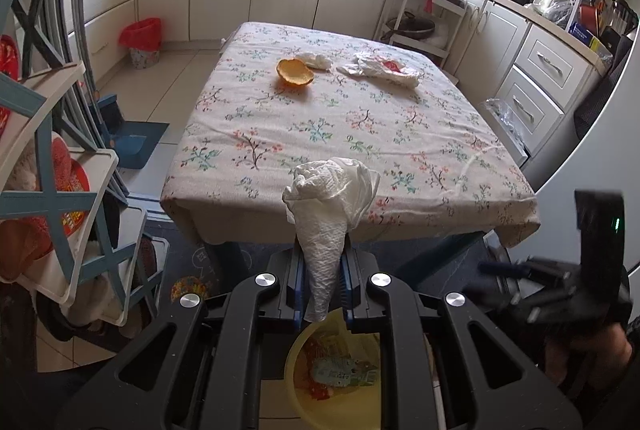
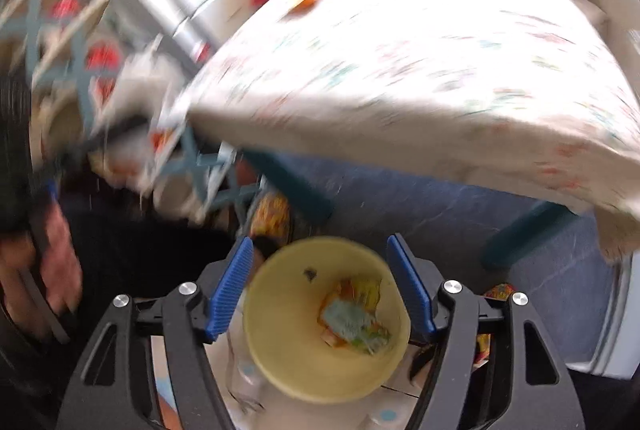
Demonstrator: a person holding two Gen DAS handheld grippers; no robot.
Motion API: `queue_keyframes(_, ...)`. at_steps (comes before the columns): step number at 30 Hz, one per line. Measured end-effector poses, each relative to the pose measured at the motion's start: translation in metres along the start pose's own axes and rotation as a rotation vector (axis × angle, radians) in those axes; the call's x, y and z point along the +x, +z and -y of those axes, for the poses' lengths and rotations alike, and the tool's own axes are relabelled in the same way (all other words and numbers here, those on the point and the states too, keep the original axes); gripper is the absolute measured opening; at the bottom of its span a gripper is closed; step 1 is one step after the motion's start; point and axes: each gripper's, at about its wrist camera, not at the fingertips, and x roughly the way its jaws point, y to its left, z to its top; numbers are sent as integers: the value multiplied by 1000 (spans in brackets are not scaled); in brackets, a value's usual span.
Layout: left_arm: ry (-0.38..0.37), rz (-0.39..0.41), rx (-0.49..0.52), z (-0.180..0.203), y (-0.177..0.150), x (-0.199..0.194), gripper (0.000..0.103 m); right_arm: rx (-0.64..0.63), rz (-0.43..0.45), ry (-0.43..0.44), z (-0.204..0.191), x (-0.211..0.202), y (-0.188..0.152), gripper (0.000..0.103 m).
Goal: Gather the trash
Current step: 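Open the right tool over the basin while the left tool holds the tissue above it, then open the left tool over the yellow basin to drop the white tissue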
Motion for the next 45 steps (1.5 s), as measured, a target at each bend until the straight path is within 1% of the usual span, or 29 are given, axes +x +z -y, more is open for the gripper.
queue_keyframes(2,-4,-21,0,-4,-4,2,14,86,50,-2,16,-10,6,68)
queue_keyframes(4,-18,-48,3,-7,-8,5,14,146,91,-8,28,-17,9,68)
queue_keyframes(6,-40,-79,15,-5,-13,9,14,186,118,1,35,-21,10,68)
queue_keyframes(9,-63,-145,67,8,-22,20,14,202,150,2,35,-26,11,68)
queue_keyframes(12,-87,-229,158,33,-38,36,14,207,161,7,35,-28,14,68)
queue_keyframes(13,-88,-270,208,44,-47,44,14,208,160,8,36,-28,16,68)
queue_keyframes(16,-96,-366,306,67,-69,62,14,212,157,13,37,-26,16,68)
queue_keyframes(17,-100,-407,353,76,-80,69,14,211,156,13,37,-25,16,68)
queue_keyframes(21,-112,-522,476,100,-110,84,14,203,147,18,35,-24,15,68)
queue_keyframes(22,-116,-555,500,105,-117,87,15,200,146,17,34,-24,15,68)
queue_keyframes(24,-94,-577,543,110,-127,90,24,197,144,17,34,-23,14,69)
queue_keyframes(25,-87,-580,551,111,-129,90,33,198,143,16,34,-23,14,69)
queue_keyframes(26,-78,-580,558,112,-130,90,40,199,143,16,35,-23,14,69)
queue_keyframes(28,-70,-572,555,110,-129,89,46,199,144,14,34,-23,14,69)
queue_keyframes(30,-56,-555,544,108,-124,88,55,198,144,12,34,-23,14,69)
queue_keyframes(34,-27,-499,518,102,-112,84,57,204,154,6,36,-25,13,69)
queue_keyframes(40,23,-349,411,87,-81,68,62,217,161,0,37,-26,12,69)
queue_keyframes(43,36,-290,373,84,-70,60,64,215,163,-3,37,-27,12,69)
queue_keyframes(45,46,-256,360,83,-65,56,67,215,163,-6,36,-26,13,69)
